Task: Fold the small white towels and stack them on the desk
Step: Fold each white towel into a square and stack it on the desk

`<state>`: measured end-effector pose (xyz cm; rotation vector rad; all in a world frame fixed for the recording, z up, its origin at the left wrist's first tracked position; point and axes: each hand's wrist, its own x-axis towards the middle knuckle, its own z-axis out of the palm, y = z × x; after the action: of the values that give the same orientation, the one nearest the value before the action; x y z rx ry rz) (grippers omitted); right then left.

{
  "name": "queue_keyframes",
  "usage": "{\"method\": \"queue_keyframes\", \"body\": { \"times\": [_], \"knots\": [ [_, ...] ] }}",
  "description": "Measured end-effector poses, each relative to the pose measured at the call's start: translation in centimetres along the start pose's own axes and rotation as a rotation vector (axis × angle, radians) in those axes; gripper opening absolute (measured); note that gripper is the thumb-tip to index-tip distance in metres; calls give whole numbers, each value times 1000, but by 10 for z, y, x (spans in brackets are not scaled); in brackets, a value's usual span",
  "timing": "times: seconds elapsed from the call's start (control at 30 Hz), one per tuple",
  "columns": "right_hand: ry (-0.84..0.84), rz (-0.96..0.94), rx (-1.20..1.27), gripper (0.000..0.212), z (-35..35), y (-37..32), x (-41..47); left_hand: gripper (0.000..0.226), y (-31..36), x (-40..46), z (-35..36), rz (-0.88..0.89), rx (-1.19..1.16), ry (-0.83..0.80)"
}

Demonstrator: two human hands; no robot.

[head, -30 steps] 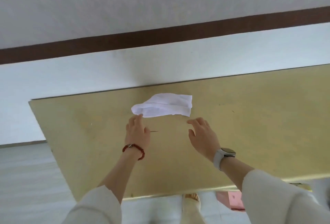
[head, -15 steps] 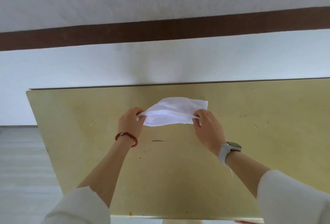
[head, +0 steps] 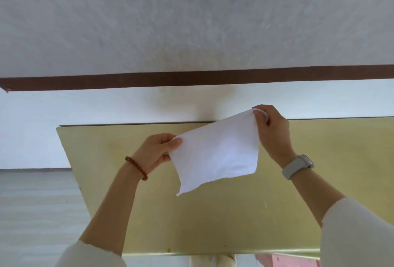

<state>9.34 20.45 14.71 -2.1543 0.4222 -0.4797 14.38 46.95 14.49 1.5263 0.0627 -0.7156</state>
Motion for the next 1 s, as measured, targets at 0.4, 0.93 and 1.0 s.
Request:
{"method": "queue_keyframes", "body": {
  "times": [0.4, 0.93, 1.0],
  "knots": [
    [-404, 12, 126, 25, 10, -46, -15, 52, 5, 4, 22, 344, 739, 129],
    [-529, 60, 20, 4, -6, -44, -34, 7, 51, 2, 82, 503, 491, 111],
    [-585, 86, -19, 10, -5, -36, -38, 5, 57, 1, 77, 511, 456, 154]
  ]
}}
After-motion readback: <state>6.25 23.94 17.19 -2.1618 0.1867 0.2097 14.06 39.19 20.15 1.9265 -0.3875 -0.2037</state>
